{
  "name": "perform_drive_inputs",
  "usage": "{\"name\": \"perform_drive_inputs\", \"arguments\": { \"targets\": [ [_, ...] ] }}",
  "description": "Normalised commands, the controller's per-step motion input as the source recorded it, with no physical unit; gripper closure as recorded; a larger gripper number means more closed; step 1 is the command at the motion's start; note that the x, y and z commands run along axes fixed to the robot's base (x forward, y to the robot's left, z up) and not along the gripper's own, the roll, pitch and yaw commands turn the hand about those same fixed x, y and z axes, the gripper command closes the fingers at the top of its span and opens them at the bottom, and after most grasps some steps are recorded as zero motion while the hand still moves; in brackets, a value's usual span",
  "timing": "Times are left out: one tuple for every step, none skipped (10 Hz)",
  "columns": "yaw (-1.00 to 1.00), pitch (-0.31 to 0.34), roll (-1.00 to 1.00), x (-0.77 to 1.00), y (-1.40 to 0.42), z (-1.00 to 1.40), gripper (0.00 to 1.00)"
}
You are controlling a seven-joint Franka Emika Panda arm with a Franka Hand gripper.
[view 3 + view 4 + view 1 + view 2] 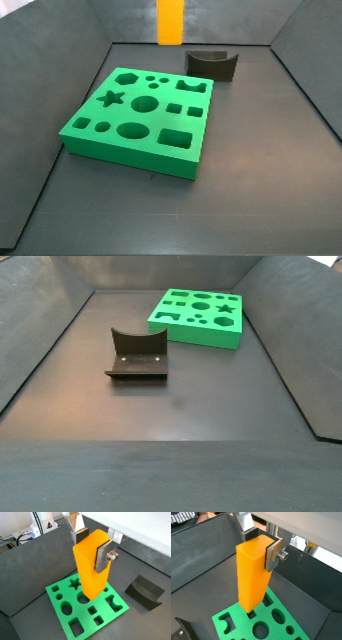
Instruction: Insert the rectangle object.
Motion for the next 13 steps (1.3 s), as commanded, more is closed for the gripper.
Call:
{"name": "perform_drive_inputs", "arguments": {
  "targets": [
    [0.0,0.0,0.0,0.0,0.0,-0.05,1.0],
    [0.0,0.01,-0.02,0.0,0.0,0.0,1.0],
    [-0.03,0.0,0.01,0.03,-0.01,0.0,1.0],
    [-0.55,0.044,0.03,0.36,-0.09,0.0,1.0],
    [-0.68,0.0,0.0,0.32,-0.16,0.0,1.0],
    [-0.54,0.0,-0.01,0.47,-0.21,0.0,1.0],
    [-0.8,0.0,-0.01,0.19,-0.18,-0.01,1.0],
    [-1.0,0.0,0.0,0.0,-0.11,-0.22,1.0],
    [-1.0,0.0,0.04,0.0,-0.01,-0.35,1.0],
    [-1.0,0.0,0.05,0.0,0.0,-0.39,1.0],
    [-1.0,0.0,0.05,0.0,0.0,-0.37,1.0],
    [-1.0,0.0,0.0,0.0,0.0,-0.32,1.0],
    [-1.0,0.0,0.0,0.0,0.0,-0.33,1.0]
  ]
}}
